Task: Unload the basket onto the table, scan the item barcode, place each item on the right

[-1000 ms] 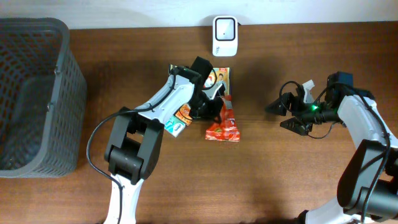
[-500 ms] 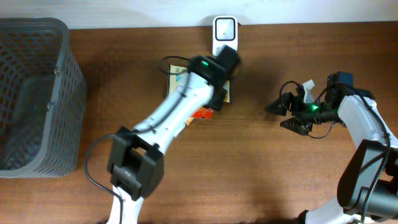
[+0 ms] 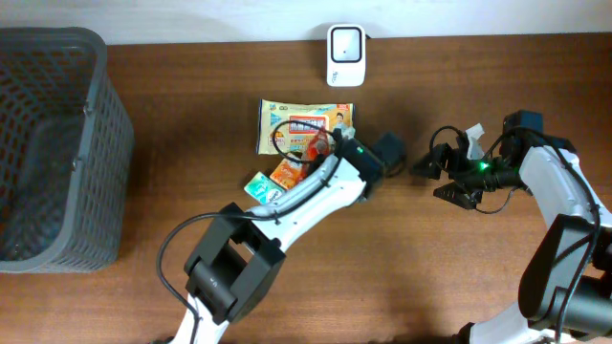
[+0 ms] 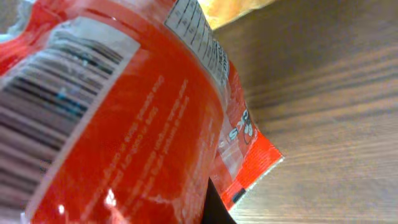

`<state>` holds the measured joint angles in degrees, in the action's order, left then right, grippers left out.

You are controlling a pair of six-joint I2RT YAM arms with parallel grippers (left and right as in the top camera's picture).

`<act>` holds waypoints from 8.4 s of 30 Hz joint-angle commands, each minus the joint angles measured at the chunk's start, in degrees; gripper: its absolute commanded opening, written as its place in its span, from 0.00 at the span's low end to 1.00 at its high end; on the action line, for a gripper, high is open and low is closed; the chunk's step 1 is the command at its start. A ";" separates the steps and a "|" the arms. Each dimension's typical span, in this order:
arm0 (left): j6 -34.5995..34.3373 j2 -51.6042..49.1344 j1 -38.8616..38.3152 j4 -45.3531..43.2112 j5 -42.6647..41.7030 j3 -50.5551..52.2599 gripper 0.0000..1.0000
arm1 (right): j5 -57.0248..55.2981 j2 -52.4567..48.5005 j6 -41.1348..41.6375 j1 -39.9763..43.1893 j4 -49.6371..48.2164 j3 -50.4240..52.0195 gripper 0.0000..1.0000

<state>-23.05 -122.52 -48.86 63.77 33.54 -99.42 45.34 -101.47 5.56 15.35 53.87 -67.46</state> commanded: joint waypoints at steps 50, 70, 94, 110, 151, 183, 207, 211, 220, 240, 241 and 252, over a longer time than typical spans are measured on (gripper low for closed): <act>-1.77 19.56 10.25 -1.03 -10.23 -6.51 0.91 | 3.65 -0.02 -2.12 -3.54 3.45 -4.28 0.49; -1.79 20.33 21.88 5.99 -15.63 -6.49 0.99 | -44.02 -1.33 27.74 -40.06 -30.62 -4.22 0.12; -1.77 20.33 21.66 6.60 -17.75 -6.47 0.99 | -36.96 -5.99 31.06 -42.01 -9.73 -16.52 0.04; -1.77 20.33 21.66 6.82 -17.73 -6.47 0.99 | -36.72 -9.64 32.02 -40.85 0.70 -19.37 0.04; -1.77 20.33 23.91 8.55 -17.68 -6.47 0.99 | -42.45 -16.22 29.38 -43.15 -0.79 -13.49 0.04; -1.77 20.33 24.06 9.25 -17.29 -6.47 0.99 | -42.64 -20.72 29.83 -43.71 0.92 -17.44 0.04; -1.77 20.33 24.06 9.16 -17.27 -6.47 1.00 | -55.25 -20.68 11.10 -36.33 3.61 -47.95 0.04; -1.77 20.33 24.06 8.98 -17.27 -6.47 0.99 | -55.06 -20.74 7.74 -36.17 -7.87 -47.95 0.04; -1.77 20.33 24.06 8.76 -17.27 -6.47 0.99 | -55.04 -22.93 5.60 -36.04 -29.94 -47.93 0.04; -1.77 20.33 24.04 8.76 -17.29 -6.47 0.99 | -55.10 -31.76 5.53 -34.75 -48.76 -47.93 0.04; -1.77 20.33 24.04 8.76 -17.29 -6.47 0.99 | -55.08 -31.76 5.11 -34.53 -48.76 -47.93 0.04; -1.77 20.33 24.02 8.76 -17.29 -6.47 0.99 | -59.54 -20.24 1.75 -31.32 -37.68 -47.95 0.04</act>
<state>-24.91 -101.91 -25.15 72.64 16.27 -105.97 -11.81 -130.61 8.14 -17.37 14.06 -114.21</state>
